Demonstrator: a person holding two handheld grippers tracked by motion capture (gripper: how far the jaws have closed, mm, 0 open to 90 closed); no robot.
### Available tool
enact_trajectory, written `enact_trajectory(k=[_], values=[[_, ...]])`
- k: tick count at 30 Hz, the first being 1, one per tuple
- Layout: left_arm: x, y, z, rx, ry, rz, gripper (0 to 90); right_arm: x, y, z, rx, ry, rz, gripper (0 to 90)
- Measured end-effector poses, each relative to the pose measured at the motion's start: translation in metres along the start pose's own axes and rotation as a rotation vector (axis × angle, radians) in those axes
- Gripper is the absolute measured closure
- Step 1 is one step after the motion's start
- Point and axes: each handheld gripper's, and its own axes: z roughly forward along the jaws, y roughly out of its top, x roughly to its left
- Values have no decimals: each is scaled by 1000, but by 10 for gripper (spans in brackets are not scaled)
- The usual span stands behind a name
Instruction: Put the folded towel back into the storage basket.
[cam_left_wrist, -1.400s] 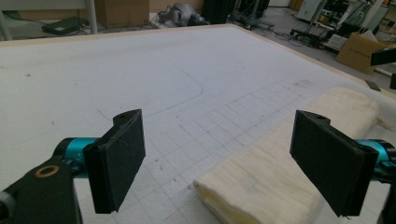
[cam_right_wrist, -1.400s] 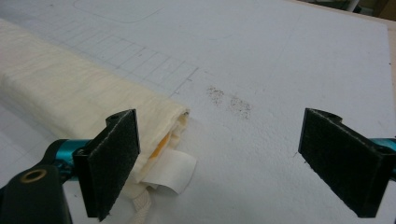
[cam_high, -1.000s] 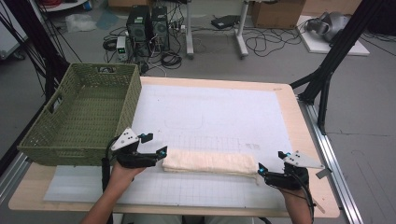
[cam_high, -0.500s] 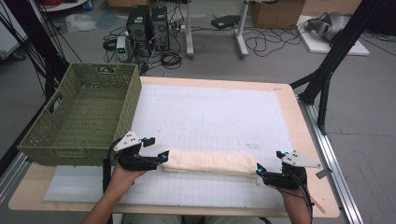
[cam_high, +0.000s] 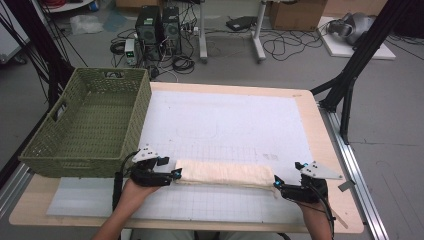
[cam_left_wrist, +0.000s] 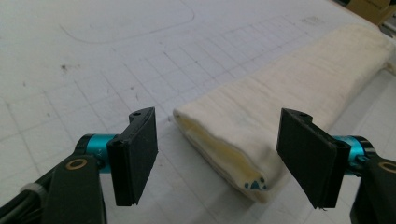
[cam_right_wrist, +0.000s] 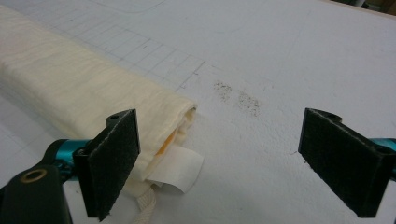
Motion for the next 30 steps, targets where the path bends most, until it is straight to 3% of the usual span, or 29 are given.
enact_trajectory(k=[5,10,19,23,27,30], values=[[-4,-3,5,35,-17,13,319,0,0,1,5,4,-7,119],[-10,-6,11,74,-5,45,331,1,-1,2,9,10,-9,120],[-25,-8,15,113,83,118,344,2,-1,3,15,19,-9,120],[-31,-7,15,121,71,130,468,3,-1,4,12,34,-16,120],[-32,-7,15,122,58,126,512,4,-1,5,15,37,-19,120],[-34,-8,15,115,39,131,594,4,-1,5,16,40,-22,120]])
